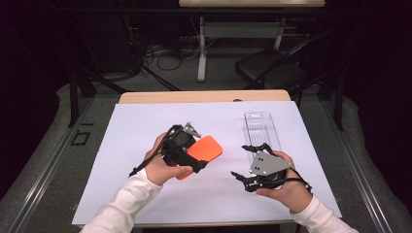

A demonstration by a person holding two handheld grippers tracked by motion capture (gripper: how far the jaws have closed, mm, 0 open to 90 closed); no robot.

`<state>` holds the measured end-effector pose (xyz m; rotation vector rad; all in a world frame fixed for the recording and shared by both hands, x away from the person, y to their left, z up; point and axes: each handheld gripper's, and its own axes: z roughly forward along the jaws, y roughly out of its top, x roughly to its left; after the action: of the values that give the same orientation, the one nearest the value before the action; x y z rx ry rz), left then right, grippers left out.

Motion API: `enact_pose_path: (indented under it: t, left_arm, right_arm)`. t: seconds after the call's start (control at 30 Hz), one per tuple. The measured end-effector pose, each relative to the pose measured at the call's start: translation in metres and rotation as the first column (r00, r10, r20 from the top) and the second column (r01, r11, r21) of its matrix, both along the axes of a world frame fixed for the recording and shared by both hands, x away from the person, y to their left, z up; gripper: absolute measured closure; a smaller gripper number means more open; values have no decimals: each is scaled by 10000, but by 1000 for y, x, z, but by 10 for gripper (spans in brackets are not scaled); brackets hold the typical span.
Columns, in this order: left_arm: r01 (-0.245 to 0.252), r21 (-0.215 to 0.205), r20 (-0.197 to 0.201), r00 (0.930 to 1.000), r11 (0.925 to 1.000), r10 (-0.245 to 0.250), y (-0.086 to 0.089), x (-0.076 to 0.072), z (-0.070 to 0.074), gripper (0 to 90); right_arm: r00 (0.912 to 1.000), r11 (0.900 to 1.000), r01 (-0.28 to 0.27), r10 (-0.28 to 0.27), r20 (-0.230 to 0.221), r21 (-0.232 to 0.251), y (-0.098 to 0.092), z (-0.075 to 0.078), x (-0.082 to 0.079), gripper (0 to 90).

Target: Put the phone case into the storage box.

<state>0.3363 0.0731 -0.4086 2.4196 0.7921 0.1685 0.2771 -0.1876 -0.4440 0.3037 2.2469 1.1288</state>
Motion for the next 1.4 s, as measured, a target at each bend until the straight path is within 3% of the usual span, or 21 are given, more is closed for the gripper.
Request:
enact_pose_path:
  t: [0.33, 0.77, 0.93, 1.33, 1.4]
  left_arm:
    - [116, -99, -197, 9997, 9999, -117, -5, 3, -1, 160]
    - [299, -129, -271, 9992, 9995, -302, -15, 3, -3, 160]
    - [426, -117, -327, 9985, 9990, -430, -20, 4, -4, 160]
    - [719, -114, -405, 9966, 9973, -723, -32, 2, -4, 160]
    - [743, -111, -408, 9964, 9972, -747, -33, 2, -4, 160]
  right_arm:
    - [9911, 9936, -101, 249, 1310, -1123, 5, -1, -2, 233]
    - [9812, 9880, -231, 517, 1860, -1528, 8, -4, -4, 224]
    - [9772, 9832, -418, 773, 1977, -1778, 11, -6, -4, 269]
    - [9580, 9644, -303, 1030, 2677, -2626, 17, -12, -8, 301]
    - [9426, 9518, -228, 1224, 3107, -3058, 18, -12, -9, 301]
